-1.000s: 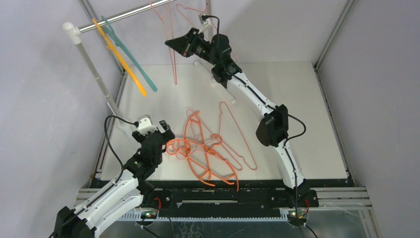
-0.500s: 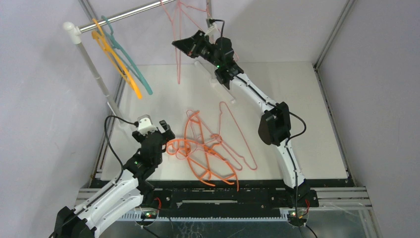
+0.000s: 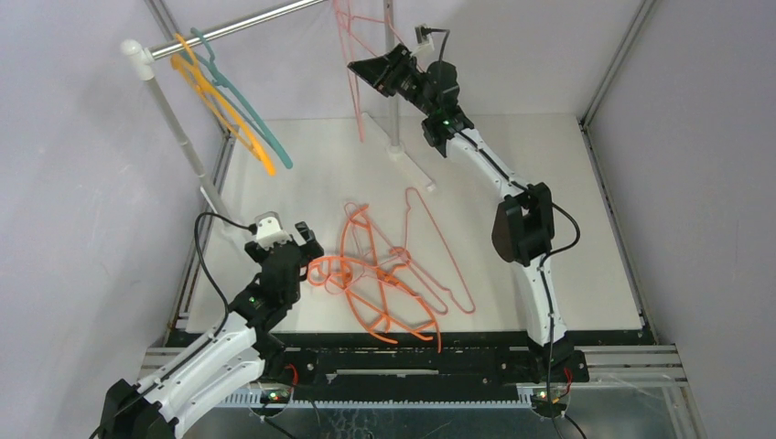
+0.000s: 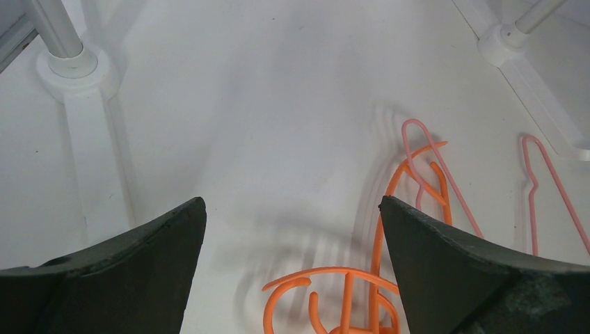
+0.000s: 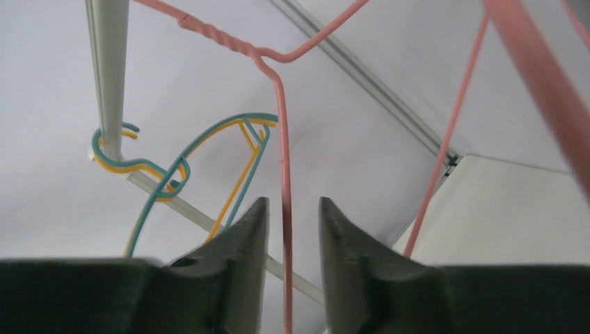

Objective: Organize the hangers

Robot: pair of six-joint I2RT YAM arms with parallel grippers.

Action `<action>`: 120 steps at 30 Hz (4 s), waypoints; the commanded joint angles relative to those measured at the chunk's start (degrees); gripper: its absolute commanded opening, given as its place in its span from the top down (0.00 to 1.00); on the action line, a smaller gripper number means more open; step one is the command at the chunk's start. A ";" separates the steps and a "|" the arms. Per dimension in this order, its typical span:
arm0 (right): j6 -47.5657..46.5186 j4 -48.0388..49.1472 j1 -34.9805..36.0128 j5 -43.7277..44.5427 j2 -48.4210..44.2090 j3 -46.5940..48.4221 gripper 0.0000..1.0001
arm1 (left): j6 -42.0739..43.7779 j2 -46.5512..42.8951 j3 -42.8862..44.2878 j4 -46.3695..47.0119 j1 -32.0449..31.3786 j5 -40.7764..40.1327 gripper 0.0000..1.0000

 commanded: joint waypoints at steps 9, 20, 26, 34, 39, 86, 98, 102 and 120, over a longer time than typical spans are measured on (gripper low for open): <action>-17.98 -8.66 1.71 12.91 -23.06 -17.73 0.28 | -0.05 -0.08 0.98 1.34 0.22 -0.99 0.01; -39.70 -20.08 5.84 40.39 -44.20 -39.28 0.00 | 0.30 0.45 0.81 1.39 0.21 -1.90 0.00; -46.15 -29.32 11.26 45.33 -53.41 -48.22 0.00 | 0.26 2.14 1.28 1.30 0.21 -2.09 0.00; -42.70 -43.89 23.60 51.23 -64.30 -63.44 0.00 | -0.03 2.81 1.33 1.58 0.27 -1.73 0.00; -38.28 -45.97 28.48 49.81 -66.65 -72.46 0.01 | -0.32 4.18 1.61 1.78 0.23 -0.89 0.01; -37.48 -33.22 19.72 29.48 -44.12 -84.64 1.00 | -0.49 3.68 1.43 1.61 0.24 -0.78 0.01; -39.51 -41.41 23.34 29.55 -56.88 -79.48 1.00 | -0.49 4.21 1.60 1.78 0.20 -0.42 0.01; -38.83 -41.90 23.13 29.50 -59.49 -79.28 1.00 | -0.49 4.01 1.49 1.78 0.22 -0.37 0.00; -26.99 -30.29 10.66 -5.30 -58.40 -50.10 1.00 | -0.40 2.87 1.35 1.61 0.16 -0.50 0.01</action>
